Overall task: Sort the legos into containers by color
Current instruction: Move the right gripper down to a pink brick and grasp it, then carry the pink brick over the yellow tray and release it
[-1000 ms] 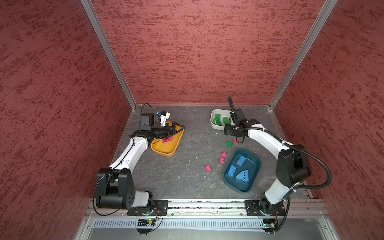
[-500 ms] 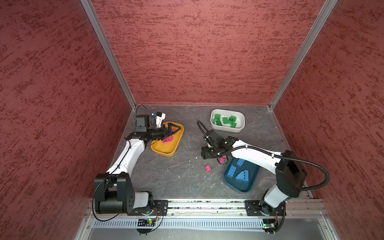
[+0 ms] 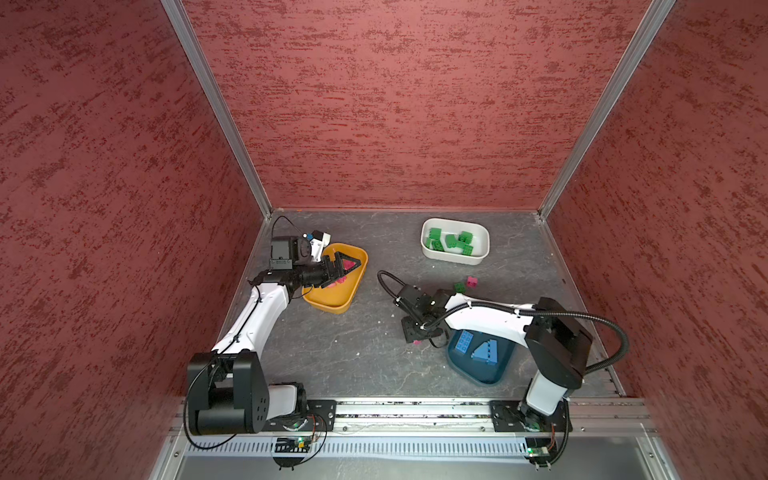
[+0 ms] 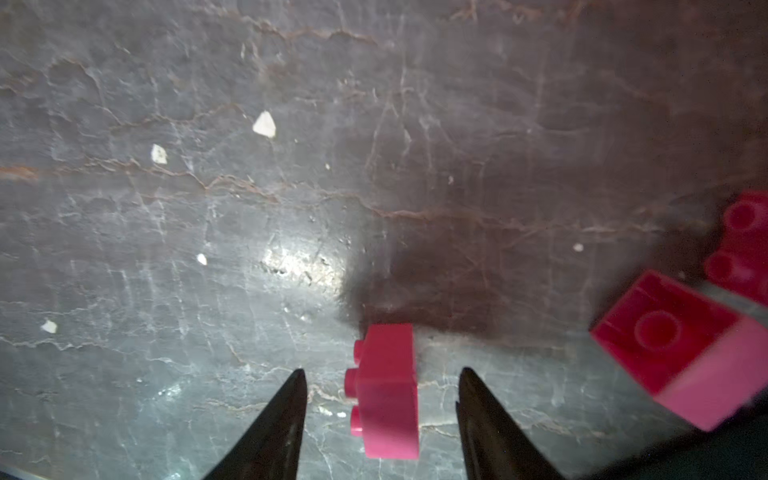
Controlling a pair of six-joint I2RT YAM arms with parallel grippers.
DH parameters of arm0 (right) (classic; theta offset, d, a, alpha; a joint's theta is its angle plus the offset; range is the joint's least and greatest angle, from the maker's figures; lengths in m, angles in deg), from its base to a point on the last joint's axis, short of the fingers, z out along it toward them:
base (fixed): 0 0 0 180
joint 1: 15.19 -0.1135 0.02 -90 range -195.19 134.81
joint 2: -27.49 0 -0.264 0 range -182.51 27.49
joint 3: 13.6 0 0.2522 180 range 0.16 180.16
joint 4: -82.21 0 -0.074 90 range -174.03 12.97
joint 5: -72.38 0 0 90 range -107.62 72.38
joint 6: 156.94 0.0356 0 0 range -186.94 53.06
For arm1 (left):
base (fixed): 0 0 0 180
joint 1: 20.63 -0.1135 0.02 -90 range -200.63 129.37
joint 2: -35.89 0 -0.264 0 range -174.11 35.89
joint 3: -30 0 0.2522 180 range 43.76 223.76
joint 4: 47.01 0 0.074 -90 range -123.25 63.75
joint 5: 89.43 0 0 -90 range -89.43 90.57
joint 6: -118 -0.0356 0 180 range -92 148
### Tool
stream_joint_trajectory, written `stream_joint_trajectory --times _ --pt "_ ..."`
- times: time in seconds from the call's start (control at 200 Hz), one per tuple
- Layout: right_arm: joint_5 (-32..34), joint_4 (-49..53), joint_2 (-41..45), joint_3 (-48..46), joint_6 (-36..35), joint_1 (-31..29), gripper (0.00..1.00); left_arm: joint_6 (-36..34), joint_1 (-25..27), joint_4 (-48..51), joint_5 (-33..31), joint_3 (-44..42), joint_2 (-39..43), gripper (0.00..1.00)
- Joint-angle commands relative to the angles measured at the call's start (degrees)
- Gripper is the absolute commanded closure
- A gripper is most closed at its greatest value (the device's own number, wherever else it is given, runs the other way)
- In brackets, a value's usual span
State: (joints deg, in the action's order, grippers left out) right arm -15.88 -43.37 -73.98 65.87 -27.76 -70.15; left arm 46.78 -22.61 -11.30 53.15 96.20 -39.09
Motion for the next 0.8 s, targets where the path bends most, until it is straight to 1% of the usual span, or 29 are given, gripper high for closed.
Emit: stream_joint_trajectory --times 0.0,0.11,0.25,0.341,0.456,0.606,0.706,0.797 --pt "0.89 0.83 -0.60 -0.40 1.16 -0.58 0.47 -0.83 -0.47 0.09 0.40 -0.50 1.33 0.01" --pt "0.55 1.10 -1.15 -0.25 1.17 -0.69 0.56 -0.92 -0.54 0.22 0.39 -0.42 1.33 0.01" --pt "0.69 2.02 -1.49 0.61 0.69 -0.74 0.72 -1.03 -0.69 0.45 0.36 -0.48 1.50 0.01" --pt "1.24 3.23 -1.84 2.06 -0.22 -0.60 0.77 -1.10 -0.91 0.57 0.36 -0.50 1.68 0.01" --pt "2.49 5.03 -1.93 4.55 -1.29 -0.29 0.82 -1.43 -1.36 1.06 0.38 -0.49 2.09 0.01" --pt "2.42 4.71 -1.36 8.99 -2.65 1.47 0.84 -1.82 -2.13 1.87 0.29 -0.41 2.89 0.01" --pt "0.43 2.99 -2.20 13.39 -4.01 3.25 0.84 -2.16 -2.83 2.50 -0.19 -0.50 3.50 0.01" --pt "-3.51 -0.28 -4.10 18.17 -5.44 4.71 0.84 -3.39 -3.70 4.26 -1.85 -0.26 4.05 0.01"
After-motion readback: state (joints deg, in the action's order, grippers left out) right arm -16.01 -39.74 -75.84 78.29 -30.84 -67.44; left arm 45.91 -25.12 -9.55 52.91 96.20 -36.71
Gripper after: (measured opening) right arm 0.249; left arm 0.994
